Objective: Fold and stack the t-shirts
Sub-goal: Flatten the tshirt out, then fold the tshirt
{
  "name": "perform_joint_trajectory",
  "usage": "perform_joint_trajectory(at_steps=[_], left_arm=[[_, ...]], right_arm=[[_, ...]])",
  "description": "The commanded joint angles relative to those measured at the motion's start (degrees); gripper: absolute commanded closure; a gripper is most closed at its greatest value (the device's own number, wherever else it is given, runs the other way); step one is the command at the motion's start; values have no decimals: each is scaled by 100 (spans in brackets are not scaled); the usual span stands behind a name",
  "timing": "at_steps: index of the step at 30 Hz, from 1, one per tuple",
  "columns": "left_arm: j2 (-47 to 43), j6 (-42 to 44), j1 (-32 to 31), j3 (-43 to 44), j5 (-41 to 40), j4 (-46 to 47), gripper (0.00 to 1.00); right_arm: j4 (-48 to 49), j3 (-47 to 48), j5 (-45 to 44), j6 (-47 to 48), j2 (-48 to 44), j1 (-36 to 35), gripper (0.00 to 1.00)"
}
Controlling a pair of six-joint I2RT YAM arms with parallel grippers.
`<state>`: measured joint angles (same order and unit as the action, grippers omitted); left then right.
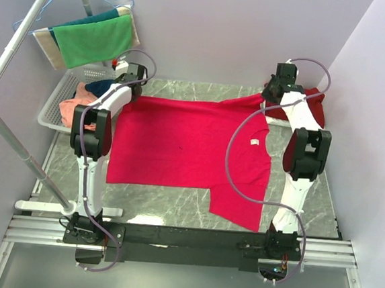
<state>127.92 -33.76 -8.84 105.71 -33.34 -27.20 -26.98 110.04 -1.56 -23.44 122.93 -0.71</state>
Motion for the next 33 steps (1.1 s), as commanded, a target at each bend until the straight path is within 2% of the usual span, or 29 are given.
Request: perform_joint_trajectory(at_steps=[1, 5, 12, 26, 33], left_arm=[[-601, 97, 49, -129, 213, 250, 99], [-680, 308, 49, -209, 513, 356, 99], [-654, 388, 49, -156, 733, 198, 99], [-1181, -385, 49, -999, 74, -417, 99], [-1234, -386, 49, -1316, 100, -462, 99]], right_arm=[[263, -551, -415, -204, -822, 193, 100], [580, -1089, -345, -275, -1245, 256, 100], [440, -1441, -301, -292, -1650, 291, 100], [211, -2434, -230, -547, -2361, 370, 100], [105, -2943, -169, -723, -2476, 361, 100]])
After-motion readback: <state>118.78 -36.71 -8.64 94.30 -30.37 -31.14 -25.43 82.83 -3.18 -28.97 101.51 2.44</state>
